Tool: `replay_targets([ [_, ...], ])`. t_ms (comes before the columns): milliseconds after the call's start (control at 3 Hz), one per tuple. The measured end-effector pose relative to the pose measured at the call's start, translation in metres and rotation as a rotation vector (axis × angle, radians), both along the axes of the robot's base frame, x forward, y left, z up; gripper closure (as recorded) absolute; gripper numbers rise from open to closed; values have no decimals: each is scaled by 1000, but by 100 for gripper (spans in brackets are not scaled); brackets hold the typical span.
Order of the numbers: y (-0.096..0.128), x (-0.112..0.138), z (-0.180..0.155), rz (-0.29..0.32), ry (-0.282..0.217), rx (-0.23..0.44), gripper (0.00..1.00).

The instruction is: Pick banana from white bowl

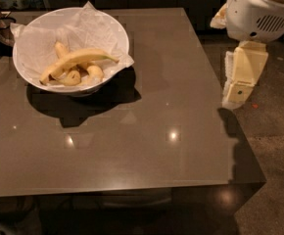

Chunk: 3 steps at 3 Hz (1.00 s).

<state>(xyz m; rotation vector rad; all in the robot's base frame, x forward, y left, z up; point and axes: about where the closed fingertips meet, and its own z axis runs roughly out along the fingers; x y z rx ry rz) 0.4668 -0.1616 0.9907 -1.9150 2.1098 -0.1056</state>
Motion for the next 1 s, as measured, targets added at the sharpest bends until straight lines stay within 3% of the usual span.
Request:
replay_targets([
  [333, 25, 5, 6, 89, -12, 7, 0],
  [1000, 40, 20, 15, 98, -53, 41, 0],
])
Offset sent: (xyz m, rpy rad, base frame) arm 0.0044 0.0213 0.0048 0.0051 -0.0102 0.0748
